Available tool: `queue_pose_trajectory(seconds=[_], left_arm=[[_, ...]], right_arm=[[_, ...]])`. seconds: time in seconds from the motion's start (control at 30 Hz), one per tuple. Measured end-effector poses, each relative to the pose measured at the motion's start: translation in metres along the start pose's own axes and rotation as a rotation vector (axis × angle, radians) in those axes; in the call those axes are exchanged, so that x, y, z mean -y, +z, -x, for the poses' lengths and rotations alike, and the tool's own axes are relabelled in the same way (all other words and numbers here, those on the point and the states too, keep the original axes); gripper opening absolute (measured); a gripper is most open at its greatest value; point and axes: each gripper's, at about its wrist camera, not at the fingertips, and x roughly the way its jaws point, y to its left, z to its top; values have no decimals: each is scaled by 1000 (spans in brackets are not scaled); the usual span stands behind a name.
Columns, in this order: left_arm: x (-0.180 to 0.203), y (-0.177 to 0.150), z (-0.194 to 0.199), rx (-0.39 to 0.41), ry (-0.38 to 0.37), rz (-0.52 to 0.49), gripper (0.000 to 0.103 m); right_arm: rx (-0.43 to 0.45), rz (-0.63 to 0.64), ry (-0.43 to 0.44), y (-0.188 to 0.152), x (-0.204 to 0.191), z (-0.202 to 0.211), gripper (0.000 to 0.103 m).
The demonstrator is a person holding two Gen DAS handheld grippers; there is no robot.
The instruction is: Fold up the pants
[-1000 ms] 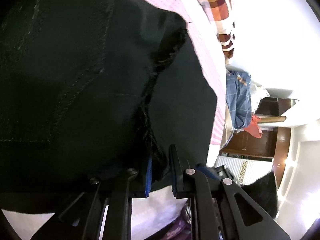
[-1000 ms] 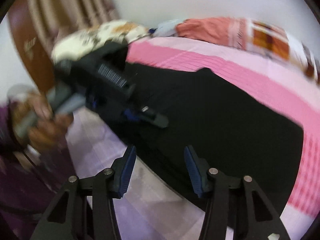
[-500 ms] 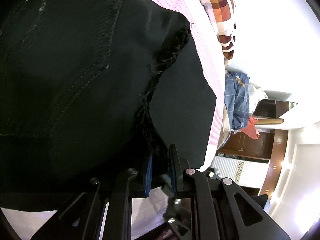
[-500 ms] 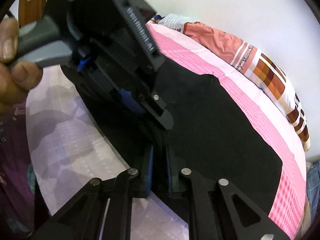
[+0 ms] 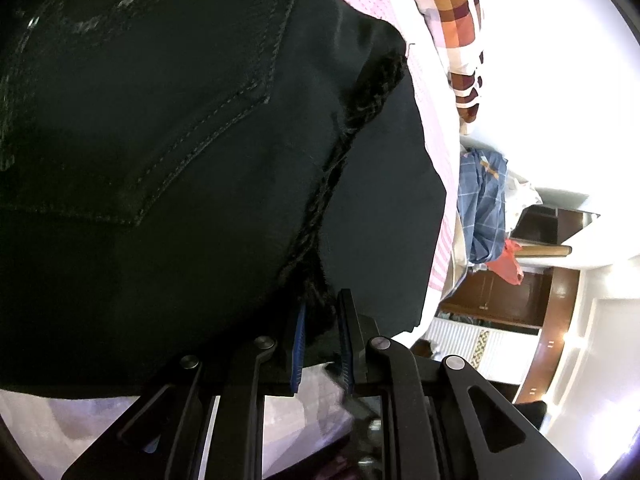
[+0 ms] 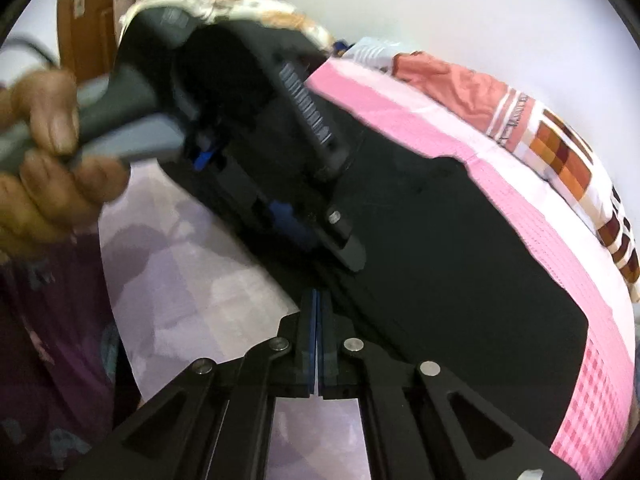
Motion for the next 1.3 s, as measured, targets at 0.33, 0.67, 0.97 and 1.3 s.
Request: queue_pose_trajectory(seconds=[0.33, 0.67, 0.97, 1.3], left_arm=[[5, 3, 3, 1, -38, -1, 15], [0, 4, 5, -3, -40, 19, 15], [-5, -2, 6, -7, -27, 34, 15], [-5, -7, 4, -2, -3, 31, 15]], right_arm=[[-18, 82, -75, 6, -7, -15, 63], [-55, 29, -41, 8, 5, -24, 8], [-62, 39, -10, 5, 0, -21, 8], [-2, 20, 70, 7, -3, -6, 0]])
